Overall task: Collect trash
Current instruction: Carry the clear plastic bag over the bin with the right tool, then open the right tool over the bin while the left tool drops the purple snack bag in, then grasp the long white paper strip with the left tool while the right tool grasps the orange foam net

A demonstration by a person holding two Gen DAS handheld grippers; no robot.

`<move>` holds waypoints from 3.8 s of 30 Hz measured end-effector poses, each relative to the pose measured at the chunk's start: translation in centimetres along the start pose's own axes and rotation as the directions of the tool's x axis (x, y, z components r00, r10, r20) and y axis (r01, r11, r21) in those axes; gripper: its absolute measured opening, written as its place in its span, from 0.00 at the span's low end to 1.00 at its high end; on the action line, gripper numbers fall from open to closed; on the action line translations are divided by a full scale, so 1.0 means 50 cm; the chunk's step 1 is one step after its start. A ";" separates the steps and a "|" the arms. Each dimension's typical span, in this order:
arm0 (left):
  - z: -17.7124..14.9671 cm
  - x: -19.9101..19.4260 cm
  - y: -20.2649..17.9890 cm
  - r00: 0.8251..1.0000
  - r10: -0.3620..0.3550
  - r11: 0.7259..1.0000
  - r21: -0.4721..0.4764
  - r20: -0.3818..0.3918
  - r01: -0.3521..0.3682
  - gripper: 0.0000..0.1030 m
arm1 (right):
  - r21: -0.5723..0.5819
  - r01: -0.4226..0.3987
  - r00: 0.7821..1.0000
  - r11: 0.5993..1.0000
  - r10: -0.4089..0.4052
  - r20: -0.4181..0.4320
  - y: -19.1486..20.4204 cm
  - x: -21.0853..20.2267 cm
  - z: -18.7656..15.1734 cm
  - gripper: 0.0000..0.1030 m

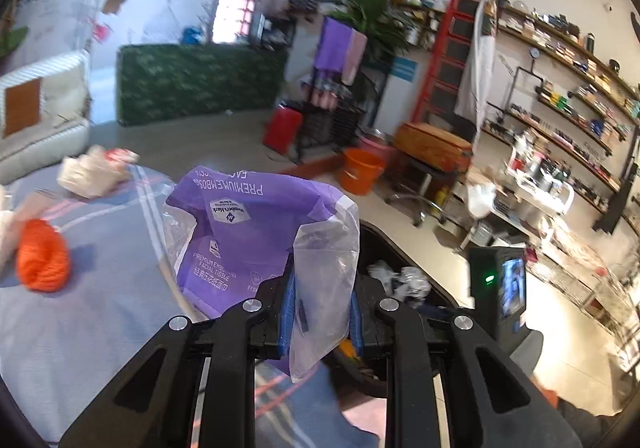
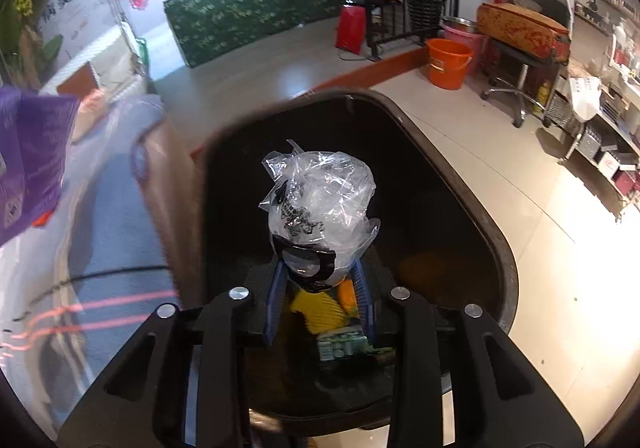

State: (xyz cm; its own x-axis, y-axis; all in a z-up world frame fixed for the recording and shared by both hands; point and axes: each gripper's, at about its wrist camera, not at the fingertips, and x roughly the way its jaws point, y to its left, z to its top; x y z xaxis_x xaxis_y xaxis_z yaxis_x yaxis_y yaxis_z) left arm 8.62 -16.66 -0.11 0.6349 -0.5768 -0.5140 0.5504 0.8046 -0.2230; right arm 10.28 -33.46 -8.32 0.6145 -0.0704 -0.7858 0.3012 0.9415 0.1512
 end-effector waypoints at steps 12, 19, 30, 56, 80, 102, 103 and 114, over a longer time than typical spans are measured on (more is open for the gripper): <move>-0.012 0.088 -0.049 0.990 -0.091 0.995 0.025 -0.113 0.094 0.21 | 0.069 0.041 0.999 0.997 -0.044 0.032 -0.057 -0.019 -0.002 0.57; -0.013 0.148 -0.098 0.974 -0.139 0.987 0.061 -0.178 0.152 0.21 | 0.149 0.089 0.993 0.985 -0.099 0.060 -0.123 -0.046 0.016 0.57; -0.044 0.242 -0.142 0.936 -0.172 0.976 0.079 -0.309 0.205 0.22 | 0.233 0.145 0.985 0.962 -0.163 0.060 -0.197 -0.059 0.016 0.57; -0.017 0.144 -0.048 0.974 0.029 0.995 0.095 -0.224 -0.008 0.90 | 0.268 0.177 0.971 0.947 -0.212 0.107 -0.181 -0.090 0.041 0.81; -0.057 -0.152 0.377 0.853 0.496 0.846 -0.128 -0.162 -0.517 0.94 | -0.263 -0.348 0.937 0.900 0.340 -0.075 0.353 -0.031 0.056 0.82; -0.023 -0.120 0.654 0.807 0.551 0.804 -0.123 -0.214 -0.582 0.67 | -0.362 -0.572 0.820 0.736 0.499 -0.282 0.745 0.115 0.124 0.82; -0.022 -0.112 0.658 0.807 0.548 0.806 -0.120 -0.222 -0.580 0.65 | -0.361 -0.574 0.818 0.735 0.495 -0.293 0.757 0.129 0.125 0.81; -0.038 -0.129 0.691 0.830 0.493 0.806 -0.221 -0.260 -0.548 0.11 | -0.347 -0.591 0.803 0.728 0.493 -0.335 0.768 0.134 0.107 0.13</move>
State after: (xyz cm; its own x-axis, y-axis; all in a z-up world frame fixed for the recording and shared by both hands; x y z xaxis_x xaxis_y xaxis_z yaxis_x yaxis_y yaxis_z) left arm 22.49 15.12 -6.06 0.6574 -0.0454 -0.7522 -0.0244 0.9964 -0.0814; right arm 29.88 0.45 -4.57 0.3981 0.5174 -0.7575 -0.3971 0.8416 0.3661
